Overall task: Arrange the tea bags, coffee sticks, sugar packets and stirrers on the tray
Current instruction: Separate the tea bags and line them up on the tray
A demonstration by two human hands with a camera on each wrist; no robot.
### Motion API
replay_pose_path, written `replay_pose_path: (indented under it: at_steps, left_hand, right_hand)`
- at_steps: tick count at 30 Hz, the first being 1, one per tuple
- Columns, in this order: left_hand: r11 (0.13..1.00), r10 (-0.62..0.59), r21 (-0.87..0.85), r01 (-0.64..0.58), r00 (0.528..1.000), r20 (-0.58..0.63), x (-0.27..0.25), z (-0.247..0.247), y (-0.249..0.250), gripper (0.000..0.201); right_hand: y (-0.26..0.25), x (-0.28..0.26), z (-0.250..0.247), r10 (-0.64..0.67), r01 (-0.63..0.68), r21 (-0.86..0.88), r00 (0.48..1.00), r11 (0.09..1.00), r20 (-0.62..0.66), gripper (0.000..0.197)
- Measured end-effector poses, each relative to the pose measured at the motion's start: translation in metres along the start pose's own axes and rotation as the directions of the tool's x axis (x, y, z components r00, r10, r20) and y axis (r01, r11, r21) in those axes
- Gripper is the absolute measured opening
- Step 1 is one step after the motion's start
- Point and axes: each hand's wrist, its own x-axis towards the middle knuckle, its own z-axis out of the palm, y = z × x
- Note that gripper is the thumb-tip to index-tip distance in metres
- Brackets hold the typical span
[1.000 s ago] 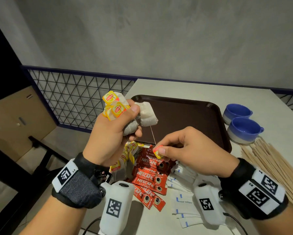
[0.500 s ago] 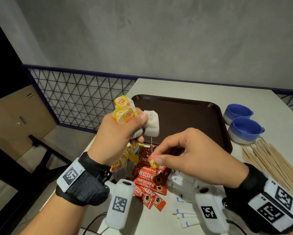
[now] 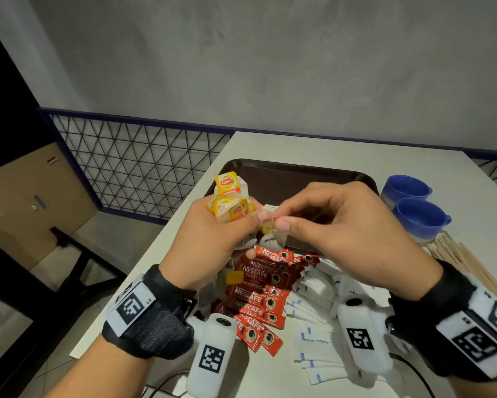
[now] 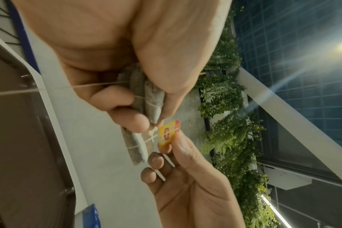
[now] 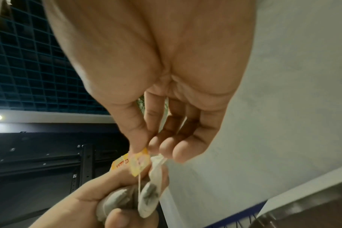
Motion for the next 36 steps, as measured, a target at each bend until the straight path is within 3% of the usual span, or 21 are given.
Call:
replay_pose_path:
  at_steps: [5,13,21,24,27,31,36]
  left_hand:
    - [0.992,-0.082,-0.090,0.088,0.995,0.065,-0.002,0.000,-0.003,0.017]
    - [0.974,-0.120,-0.179,0.138,0.987,0.112,-0.003,-0.001,-0.001,0.005]
    - [0.986,-0.102,-0.122,0.116,0.988,0.117,-0.004,-0.002,-0.004,0.019]
    - [0.983,-0.109,-0.140,0.122,0.990,0.093,-0.004,-0.001,-0.004,0.017]
    - [0.987,-0.090,-0.120,0.104,0.989,0.115,-0.003,-0.002,-0.003,0.019]
    - [0.993,-0.055,-0.100,0.068,0.990,0.129,-0.006,-0.003,-0.001,0.017]
    - [0.985,-0.146,-0.074,0.155,0.982,0.123,-0.009,-0.002,-0.006,0.017]
  right_hand:
    - [0.008,0.006,-0.001,0.068,-0.067,0.027,0.997,0.997,-0.035,0.010]
    - [0.011,0.008,0.000,0.114,-0.103,0.127,0.990,0.987,-0.087,0.003]
    - [0.013,0.011,0.003,0.118,-0.107,0.143,0.990,0.984,-0.072,0.007]
    - [0.014,0.012,0.003,0.125,-0.122,0.173,0.992,0.977,-0.006,0.019]
    - [0.011,0.012,0.002,0.100,-0.107,0.152,0.994,0.983,0.049,0.014]
    - [0.011,0.012,0.000,0.082,-0.082,0.118,0.997,0.990,0.005,0.005]
    - [0.012,0.011,-0.001,0.084,-0.077,0.218,0.996,0.973,-0.024,0.006]
